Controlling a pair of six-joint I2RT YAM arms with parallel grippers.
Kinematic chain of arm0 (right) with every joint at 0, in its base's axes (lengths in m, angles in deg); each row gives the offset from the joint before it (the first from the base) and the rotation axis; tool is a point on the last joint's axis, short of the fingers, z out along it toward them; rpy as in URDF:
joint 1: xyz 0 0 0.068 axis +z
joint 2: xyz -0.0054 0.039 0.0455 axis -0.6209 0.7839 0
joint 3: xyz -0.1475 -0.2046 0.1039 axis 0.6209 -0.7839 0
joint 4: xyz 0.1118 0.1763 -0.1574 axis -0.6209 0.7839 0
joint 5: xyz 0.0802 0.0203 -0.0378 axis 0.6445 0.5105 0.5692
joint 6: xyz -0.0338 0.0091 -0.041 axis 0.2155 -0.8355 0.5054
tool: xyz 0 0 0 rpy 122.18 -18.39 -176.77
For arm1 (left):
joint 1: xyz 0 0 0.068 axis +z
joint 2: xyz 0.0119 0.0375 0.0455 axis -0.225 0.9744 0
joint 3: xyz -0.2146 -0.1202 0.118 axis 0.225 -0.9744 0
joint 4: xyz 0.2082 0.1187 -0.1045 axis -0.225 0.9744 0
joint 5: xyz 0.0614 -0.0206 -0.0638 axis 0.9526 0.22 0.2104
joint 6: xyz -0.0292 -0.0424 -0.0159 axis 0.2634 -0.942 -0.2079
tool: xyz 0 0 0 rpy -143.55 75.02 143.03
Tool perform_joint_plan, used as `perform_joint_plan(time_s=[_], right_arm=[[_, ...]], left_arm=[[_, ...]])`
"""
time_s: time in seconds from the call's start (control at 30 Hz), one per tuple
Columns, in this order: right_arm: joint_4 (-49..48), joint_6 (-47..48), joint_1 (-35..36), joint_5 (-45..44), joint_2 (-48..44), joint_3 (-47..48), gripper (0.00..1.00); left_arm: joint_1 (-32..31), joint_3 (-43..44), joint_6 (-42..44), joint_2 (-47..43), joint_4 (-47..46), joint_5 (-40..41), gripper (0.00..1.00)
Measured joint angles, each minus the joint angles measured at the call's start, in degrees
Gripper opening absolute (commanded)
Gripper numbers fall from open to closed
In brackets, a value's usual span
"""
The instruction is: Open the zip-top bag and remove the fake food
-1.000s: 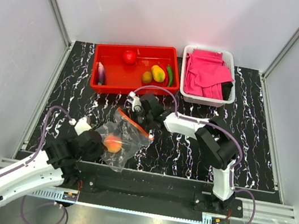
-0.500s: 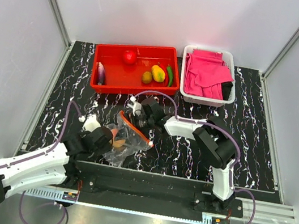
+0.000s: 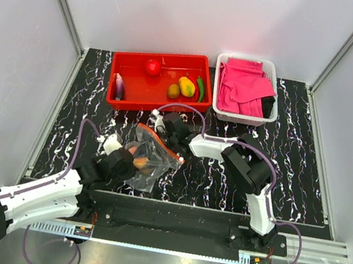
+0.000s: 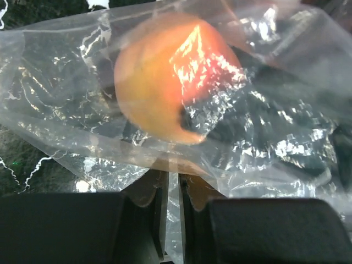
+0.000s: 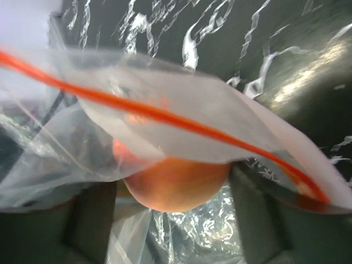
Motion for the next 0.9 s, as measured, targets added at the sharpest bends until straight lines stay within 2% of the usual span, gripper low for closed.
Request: perform_joint_plan(time_s=[0.03,0.13,0.17,0.3,0.43,0.47,0.53,0.6,0.67,0.7,0.8,0.9], right_arm=[[0.48,0.31,0.02,-0.81,0.02,0.35,0.49],[1.57,1.29,0.04,-3.43,-0.26,0.48,0.27],[2.10,1.66,0.04,-4.35,-0.63,0.46,0.17],[5.77,3.52,-0.09,-8.31,-4.13,-0.76,0.03],[10.05,5.18,-0.79,-10.84,-9.66,-3.61,0.00],[11.06,5.49,-1.01,-11.32,-10.88,-4.07,0.00],[12.66,5.88,-1.46,-11.82,-12.90,-4.70,0.00],[13.99,6.12,-1.92,-11.80,-14.36,-5.14,0.00],[15.43,6.23,-2.45,-11.76,-15.61,-5.42,0.00],[16.17,6.27,-2.73,-11.76,-16.06,-5.44,0.00],[18.32,6.60,-3.65,-11.74,-17.05,-5.40,0.00],[21.14,6.95,-4.31,-11.56,-17.27,-4.55,0.00]], left_arm=[[0.00,0.00,-0.04,-0.61,0.09,0.00,0.13],[0.00,0.00,-0.55,-3.19,0.85,0.26,0.15],[0.00,0.00,-1.05,-4.24,1.44,0.39,0.15],[0.00,-1.05,-3.63,-8.94,2.49,1.44,0.15],[0.02,-4.00,-6.25,-13.99,4.42,2.43,0.21],[0.00,-4.50,-6.45,-15.04,5.07,2.47,0.38],[0.00,-4.76,-6.38,-17.11,6.01,2.51,0.58],[0.02,-4.72,-5.68,-19.34,6.12,2.40,0.72],[0.07,-4.57,-3.54,-21.64,6.16,1.66,0.78],[0.11,-4.22,-2.03,-22.53,6.23,0.98,0.87],[0.13,-1.42,2.47,-23.91,6.47,-1.70,0.99],[0.13,2.82,7.02,-23.76,6.03,-3.74,0.99]])
